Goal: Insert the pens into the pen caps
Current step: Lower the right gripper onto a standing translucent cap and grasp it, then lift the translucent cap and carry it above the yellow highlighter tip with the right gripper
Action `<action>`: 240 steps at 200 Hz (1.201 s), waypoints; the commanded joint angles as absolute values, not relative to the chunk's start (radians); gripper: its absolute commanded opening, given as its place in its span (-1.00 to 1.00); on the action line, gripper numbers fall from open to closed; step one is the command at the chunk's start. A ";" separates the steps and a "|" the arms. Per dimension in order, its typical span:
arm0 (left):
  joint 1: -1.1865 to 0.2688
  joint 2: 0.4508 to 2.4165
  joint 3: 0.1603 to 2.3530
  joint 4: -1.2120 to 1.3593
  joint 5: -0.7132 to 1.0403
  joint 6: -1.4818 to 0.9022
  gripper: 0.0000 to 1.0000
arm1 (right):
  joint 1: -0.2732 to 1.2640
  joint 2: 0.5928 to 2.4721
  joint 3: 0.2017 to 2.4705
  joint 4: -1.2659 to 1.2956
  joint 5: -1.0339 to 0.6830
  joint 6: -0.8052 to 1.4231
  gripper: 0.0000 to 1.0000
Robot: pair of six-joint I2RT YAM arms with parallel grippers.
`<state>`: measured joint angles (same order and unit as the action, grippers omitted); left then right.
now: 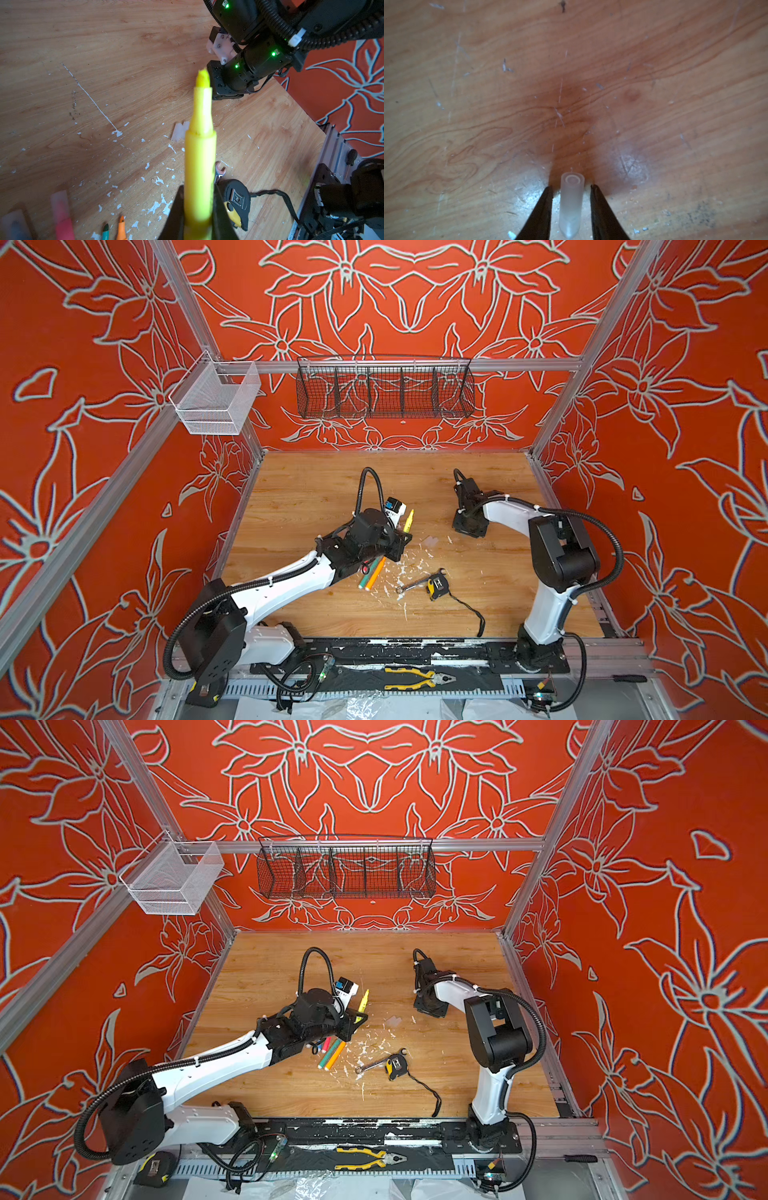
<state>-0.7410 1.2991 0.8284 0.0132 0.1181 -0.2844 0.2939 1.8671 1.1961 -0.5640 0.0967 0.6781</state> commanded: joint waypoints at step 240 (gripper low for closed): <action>-0.767 1.395 0.917 -0.013 0.148 -0.278 -1.00 | 0.291 1.654 0.997 -0.338 -0.028 0.712 -0.75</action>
